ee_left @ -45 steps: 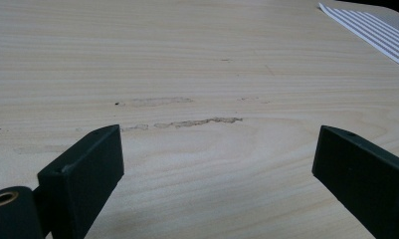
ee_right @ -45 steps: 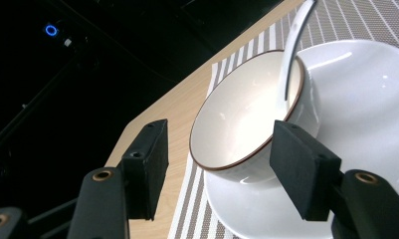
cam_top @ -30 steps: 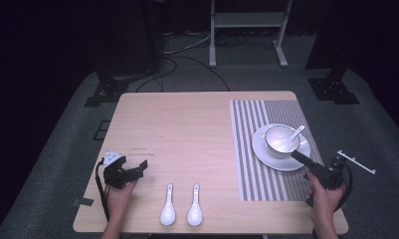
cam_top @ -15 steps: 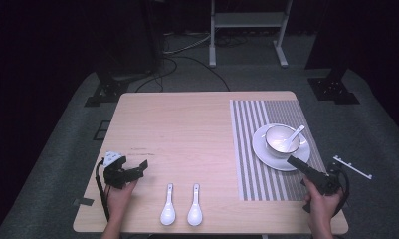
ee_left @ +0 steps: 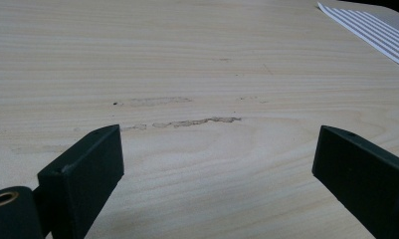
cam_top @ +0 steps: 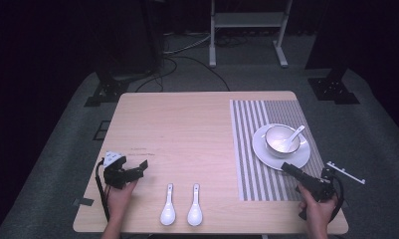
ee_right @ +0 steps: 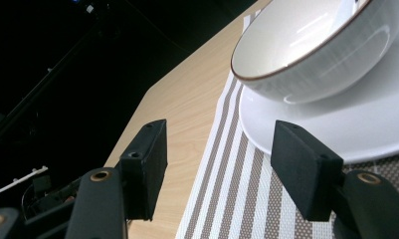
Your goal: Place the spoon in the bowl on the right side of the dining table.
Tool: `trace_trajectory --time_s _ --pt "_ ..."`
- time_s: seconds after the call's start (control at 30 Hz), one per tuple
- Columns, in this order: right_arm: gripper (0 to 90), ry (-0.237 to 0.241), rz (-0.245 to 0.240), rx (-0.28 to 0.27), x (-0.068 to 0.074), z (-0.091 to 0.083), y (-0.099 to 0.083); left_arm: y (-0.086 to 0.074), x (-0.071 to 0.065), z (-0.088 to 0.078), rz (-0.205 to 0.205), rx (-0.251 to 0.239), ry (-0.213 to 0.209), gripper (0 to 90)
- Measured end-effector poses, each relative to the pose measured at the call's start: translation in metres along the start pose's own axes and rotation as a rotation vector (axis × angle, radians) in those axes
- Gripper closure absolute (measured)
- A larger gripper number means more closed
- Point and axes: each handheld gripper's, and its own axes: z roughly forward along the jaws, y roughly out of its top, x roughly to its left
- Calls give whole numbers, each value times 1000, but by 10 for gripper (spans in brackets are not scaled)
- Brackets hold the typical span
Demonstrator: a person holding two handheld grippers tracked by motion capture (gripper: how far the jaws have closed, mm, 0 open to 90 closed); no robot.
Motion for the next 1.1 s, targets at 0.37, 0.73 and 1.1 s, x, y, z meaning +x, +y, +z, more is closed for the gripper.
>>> trace_trajectory --time_s 0.37,0.73,1.1 --pt "386 25 -5 26 3 -1 -16 0 0 0 4 1 1 47" --pt "386 30 -22 45 6 -5 -30 0 0 0 3 1 0 47" --pt "385 50 -26 72 11 -9 -43 0 0 0 3 1 0 47"
